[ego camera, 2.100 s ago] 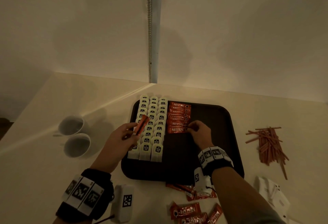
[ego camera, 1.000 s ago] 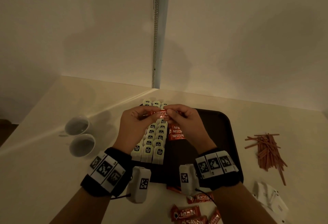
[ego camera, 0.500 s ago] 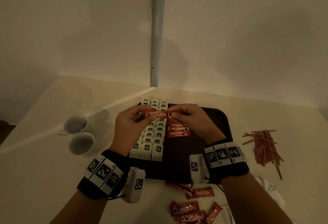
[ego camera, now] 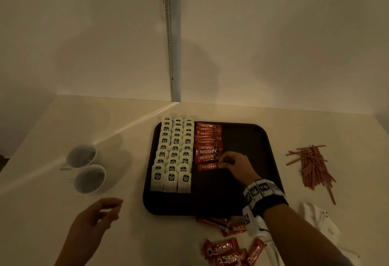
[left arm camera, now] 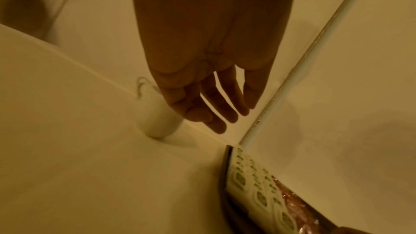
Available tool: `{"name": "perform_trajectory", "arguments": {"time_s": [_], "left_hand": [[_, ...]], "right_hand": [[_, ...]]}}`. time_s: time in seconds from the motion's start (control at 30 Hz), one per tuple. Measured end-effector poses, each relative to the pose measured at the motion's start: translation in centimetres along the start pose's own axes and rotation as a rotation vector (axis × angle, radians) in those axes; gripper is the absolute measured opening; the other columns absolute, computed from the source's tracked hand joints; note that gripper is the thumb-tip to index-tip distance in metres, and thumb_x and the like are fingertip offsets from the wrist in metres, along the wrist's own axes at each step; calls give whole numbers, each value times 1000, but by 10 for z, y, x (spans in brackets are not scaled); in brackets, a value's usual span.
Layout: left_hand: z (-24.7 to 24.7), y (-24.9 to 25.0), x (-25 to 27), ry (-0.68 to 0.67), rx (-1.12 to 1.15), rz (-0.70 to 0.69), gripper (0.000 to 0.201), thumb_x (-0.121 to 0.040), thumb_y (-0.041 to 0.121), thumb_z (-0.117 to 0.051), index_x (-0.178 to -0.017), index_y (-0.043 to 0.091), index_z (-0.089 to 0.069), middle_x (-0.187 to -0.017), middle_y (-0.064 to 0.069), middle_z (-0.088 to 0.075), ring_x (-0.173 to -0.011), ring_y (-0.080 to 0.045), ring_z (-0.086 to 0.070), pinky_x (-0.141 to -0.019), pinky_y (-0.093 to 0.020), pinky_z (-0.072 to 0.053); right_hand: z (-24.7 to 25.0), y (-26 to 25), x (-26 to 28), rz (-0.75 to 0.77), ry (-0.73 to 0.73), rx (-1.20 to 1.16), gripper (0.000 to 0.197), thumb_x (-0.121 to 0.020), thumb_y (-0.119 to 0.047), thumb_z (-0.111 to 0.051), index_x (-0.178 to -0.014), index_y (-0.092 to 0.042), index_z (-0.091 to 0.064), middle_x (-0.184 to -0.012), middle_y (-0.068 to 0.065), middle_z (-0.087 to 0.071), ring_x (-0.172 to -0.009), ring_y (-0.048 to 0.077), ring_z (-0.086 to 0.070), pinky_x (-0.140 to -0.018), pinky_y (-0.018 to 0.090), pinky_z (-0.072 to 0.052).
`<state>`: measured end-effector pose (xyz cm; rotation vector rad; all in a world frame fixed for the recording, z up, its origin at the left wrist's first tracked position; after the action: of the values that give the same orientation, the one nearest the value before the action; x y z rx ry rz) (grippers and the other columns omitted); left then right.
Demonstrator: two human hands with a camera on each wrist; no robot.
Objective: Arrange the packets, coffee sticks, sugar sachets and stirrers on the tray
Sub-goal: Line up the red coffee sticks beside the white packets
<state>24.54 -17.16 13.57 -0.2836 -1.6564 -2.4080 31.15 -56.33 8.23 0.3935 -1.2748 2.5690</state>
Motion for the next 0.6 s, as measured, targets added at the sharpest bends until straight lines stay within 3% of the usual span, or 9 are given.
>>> {"name": "perform_trajectory", "arguments": {"time_s": [0.07, 0.17, 0.3, 0.43, 0.5, 0.6], "left_hand": [[5, -14, 7, 18, 3, 68, 19, -85, -7, -62, -84, 10, -71, -81, -12, -71, -56, -7, -63, -48, -14, -45], [13, -31, 16, 56, 18, 142, 17, -86, -6, -61, -85, 7, -71, -84, -15, -71, -55, -8, -64, -46, -15, -45], [19, -45, 22, 72, -7, 207, 15, -89, -1, -60, -88, 10, -71, -79, -4, -73, -66, -19, -67, -52, -23, -50], [22, -49, 22, 75, -2, 229, 16, -91, 2, -57, -88, 11, -70, -94, -13, -71, -76, -30, -65, -59, -28, -50], [24, -49, 21, 76, -1, 230, 16, -91, 2, -57, -89, 11, -70, -95, -14, -70, -77, -30, -65, -54, -23, -51], [26, -49, 20, 80, -1, 229, 16, -92, 1, -56, -90, 10, -70, -94, -14, -70, -66, -19, -66, -45, -14, -47]], "right_hand": [[-5, 3, -3, -8, 75, -40, 14, -85, -6, -63, -88, -20, -63, -97, -12, -59, -91, -2, -52, -86, 14, -42], [-8, 4, -9, -5, 170, -29, 12, -85, -8, -64, -92, -17, -66, -99, -8, -63, -84, -5, -53, -71, 6, -37], [-10, 2, -13, -33, 213, -39, 15, -86, -7, -62, -98, -15, -65, -105, -2, -63, -96, 5, -55, -87, 18, -40], [-12, -1, -16, -57, 230, -39, 14, -86, -8, -63, -99, -14, -64, -107, 0, -63, -98, 7, -54, -88, 21, -39], [-12, -2, -18, -71, 230, -40, 15, -86, -8, -63, -99, -14, -64, -107, 0, -62, -98, 7, -53, -88, 20, -39], [-13, -3, -19, -80, 206, -29, 17, -84, -9, -65, -100, -13, -64, -108, 1, -62, -98, 6, -53, -88, 20, -39]]}}
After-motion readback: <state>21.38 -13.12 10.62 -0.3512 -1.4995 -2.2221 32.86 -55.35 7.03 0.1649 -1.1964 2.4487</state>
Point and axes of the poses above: each hand's wrist, its own x-axis away from the middle knuckle, its own z-axis out of the back of the hand, y = z × x, the point moved 2 cm from there along -x, towards the middle knuckle
